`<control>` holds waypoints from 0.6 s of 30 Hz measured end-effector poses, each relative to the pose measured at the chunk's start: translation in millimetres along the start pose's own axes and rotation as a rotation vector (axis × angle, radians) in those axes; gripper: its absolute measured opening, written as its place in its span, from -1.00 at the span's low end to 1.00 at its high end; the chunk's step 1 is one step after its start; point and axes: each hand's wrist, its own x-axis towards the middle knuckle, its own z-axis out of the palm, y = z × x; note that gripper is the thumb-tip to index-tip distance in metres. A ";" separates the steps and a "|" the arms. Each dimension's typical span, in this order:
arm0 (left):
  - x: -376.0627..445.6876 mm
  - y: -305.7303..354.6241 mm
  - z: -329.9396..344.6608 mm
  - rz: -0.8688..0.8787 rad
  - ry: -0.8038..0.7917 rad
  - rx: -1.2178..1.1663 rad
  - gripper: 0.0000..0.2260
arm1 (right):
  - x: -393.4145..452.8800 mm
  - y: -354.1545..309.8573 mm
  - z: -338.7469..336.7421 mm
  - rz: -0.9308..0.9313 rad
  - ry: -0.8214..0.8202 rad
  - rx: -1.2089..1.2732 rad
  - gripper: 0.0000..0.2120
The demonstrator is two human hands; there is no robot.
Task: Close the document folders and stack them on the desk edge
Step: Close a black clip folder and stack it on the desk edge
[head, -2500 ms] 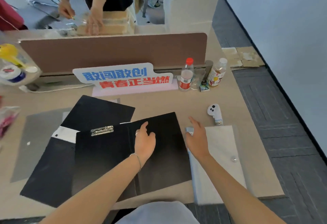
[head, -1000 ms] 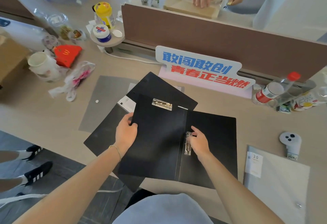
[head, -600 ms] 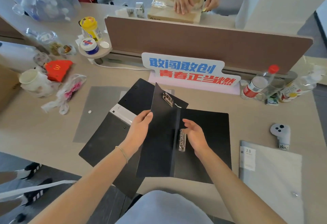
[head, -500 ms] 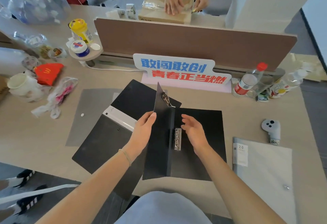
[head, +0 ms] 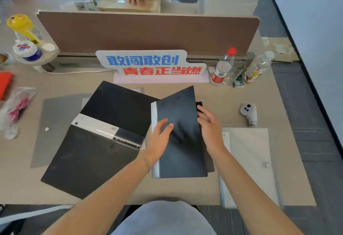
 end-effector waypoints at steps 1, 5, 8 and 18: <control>2.3 -5.1 0.9 -0.028 0.014 0.002 -0.59 | 3.0 5.2 -7.5 0.022 0.015 -0.006 -0.55; 7.4 -22.7 -2.9 -0.118 0.067 0.080 -0.60 | 22.1 30.7 -29.4 0.095 0.025 -0.161 -0.50; 12.3 -34.9 -8.8 -0.143 0.105 0.137 -0.59 | 35.3 53.4 -35.5 0.154 -0.036 -0.273 -0.42; 22.7 -34.4 1.0 -0.178 0.123 0.128 -0.53 | 37.3 95.8 -26.6 0.171 -0.164 -0.605 -0.34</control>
